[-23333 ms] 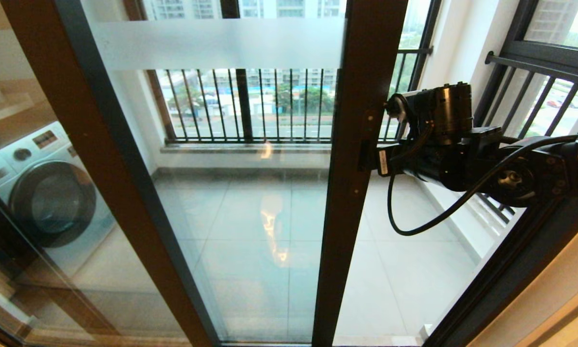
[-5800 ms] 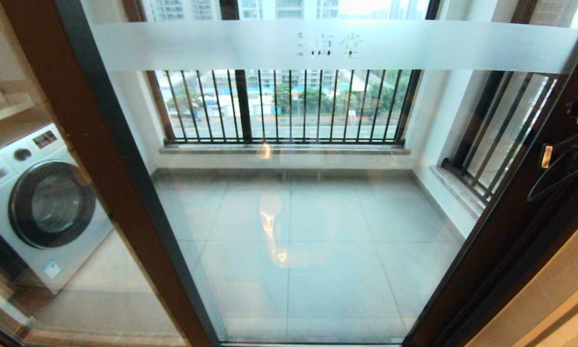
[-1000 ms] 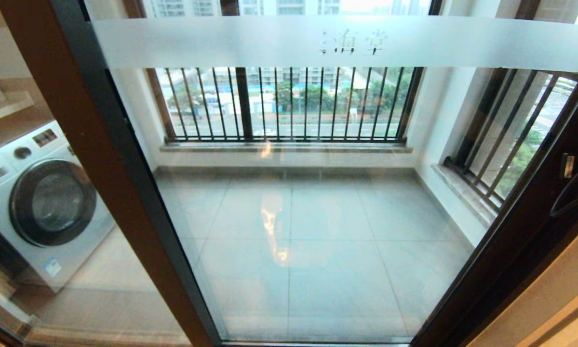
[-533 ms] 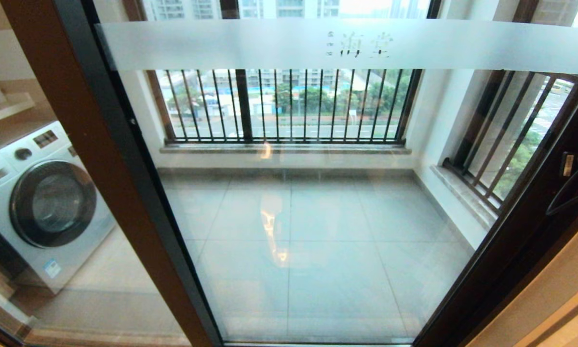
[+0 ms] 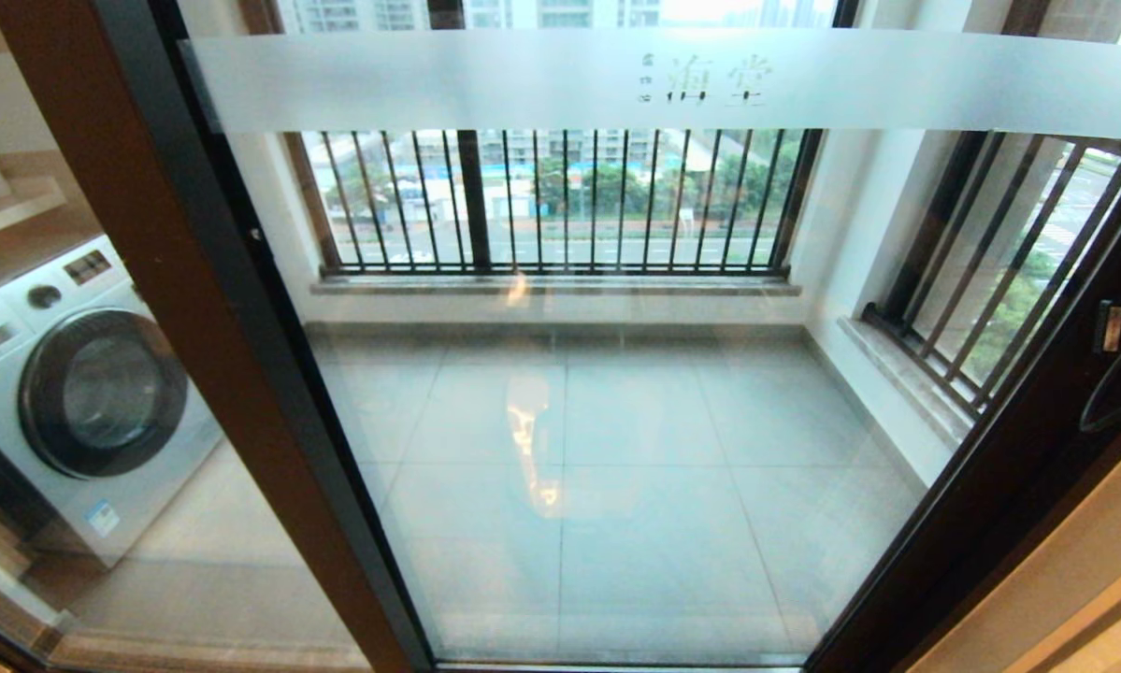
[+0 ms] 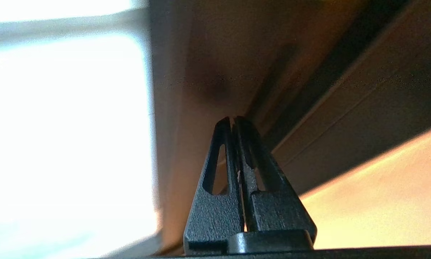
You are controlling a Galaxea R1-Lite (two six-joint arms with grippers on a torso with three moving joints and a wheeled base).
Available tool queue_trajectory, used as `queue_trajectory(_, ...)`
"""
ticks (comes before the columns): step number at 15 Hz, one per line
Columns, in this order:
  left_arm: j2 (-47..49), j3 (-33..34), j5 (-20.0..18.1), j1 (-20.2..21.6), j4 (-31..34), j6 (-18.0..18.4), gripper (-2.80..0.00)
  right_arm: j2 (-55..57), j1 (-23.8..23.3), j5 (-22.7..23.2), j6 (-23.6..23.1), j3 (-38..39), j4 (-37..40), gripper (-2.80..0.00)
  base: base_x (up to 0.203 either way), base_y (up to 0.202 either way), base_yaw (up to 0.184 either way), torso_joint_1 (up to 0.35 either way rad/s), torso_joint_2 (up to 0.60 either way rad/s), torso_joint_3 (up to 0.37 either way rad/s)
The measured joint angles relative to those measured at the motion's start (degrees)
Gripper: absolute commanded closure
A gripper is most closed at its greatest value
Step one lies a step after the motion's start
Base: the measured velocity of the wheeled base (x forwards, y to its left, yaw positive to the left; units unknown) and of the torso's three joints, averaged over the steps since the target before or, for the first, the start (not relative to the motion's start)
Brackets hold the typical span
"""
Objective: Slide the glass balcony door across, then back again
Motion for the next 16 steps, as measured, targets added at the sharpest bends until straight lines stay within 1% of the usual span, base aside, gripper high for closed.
queue_trajectory(2, 0.0, 0.0, 0.0, 0.0, 0.0, 0.0, 0.0, -4.5, -0.3, 0.8, -0.6, 0.9, 4.8, 0.0, 0.0, 0.0, 0.0, 0.0, 0.0, 0.0)
queue_trajectory(5, 0.0, 0.0, 0.0, 0.0, 0.0, 0.0, 0.0, -11.5, -1.6, 1.6, -1.9, 2.1, 8.7, 0.0, 0.0, 0.0, 0.0, 0.0, 0.0, 0.0)
queue_trajectory(6, 0.0, 0.0, 0.0, 0.0, 0.0, 0.0, 0.0, -14.0, -2.3, 2.8, -2.0, 2.3, 10.1, 0.0, 0.0, 0.0, 0.0, 0.0, 0.0, 0.0)
queue_trajectory(7, 0.0, 0.0, 0.0, 0.0, 0.0, 0.0, 0.0, -16.7, -3.1, 5.0, -1.7, 2.4, 11.8, 0.0, 0.0, 0.0, 0.0, 0.0, 0.0, 0.0)
queue_trajectory(8, 0.0, 0.0, 0.0, 0.0, 0.0, 0.0, 0.0, -19.9, -4.0, 8.9, -0.8, 2.7, 14.2, 0.0, 0.0, 0.0, 0.0, 0.0, 0.0, 0.0)
queue_trajectory(9, 0.0, 0.0, 0.0, 0.0, 0.0, 0.0, 0.0, -23.6, -4.6, 14.4, 0.9, 3.3, 16.8, 0.0, 0.0, 0.0, 0.0, 0.0, 0.0, 0.0)
queue_trajectory(12, 0.0, 0.0, 0.0, 0.0, 0.0, 0.0, 0.0, -35.6, -6.4, 34.8, 8.3, 6.6, 22.7, 0.0, 0.0, 0.0, 0.0, 0.0, 0.0, 0.0)
queue_trajectory(13, 0.0, 0.0, 0.0, 0.0, 0.0, 0.0, 0.0, -39.3, -6.7, 40.6, 10.3, 7.4, 25.3, 0.0, 0.0, 0.0, 0.0, 0.0, 0.0, 0.0)
queue_trajectory(14, 0.0, 0.0, 0.0, 0.0, 0.0, 0.0, 0.0, -43.2, -6.4, 47.1, 12.0, 7.8, 29.8, 0.0, 0.0, 0.0, 0.0, 0.0, 0.0, 0.0)
queue_trajectory(15, 0.0, 0.0, 0.0, 0.0, 0.0, 0.0, 0.0, -46.5, -4.9, 52.5, 12.9, 7.5, 35.3, 0.0, 0.0, 0.0, 0.0, 0.0, 0.0, 0.0)
queue_trajectory(16, 0.0, 0.0, 0.0, 0.0, 0.0, 0.0, 0.0, -49.2, -2.6, 56.0, 13.4, 6.3, 40.4, 0.0, 0.0, 0.0, 0.0, 0.0, 0.0, 0.0)
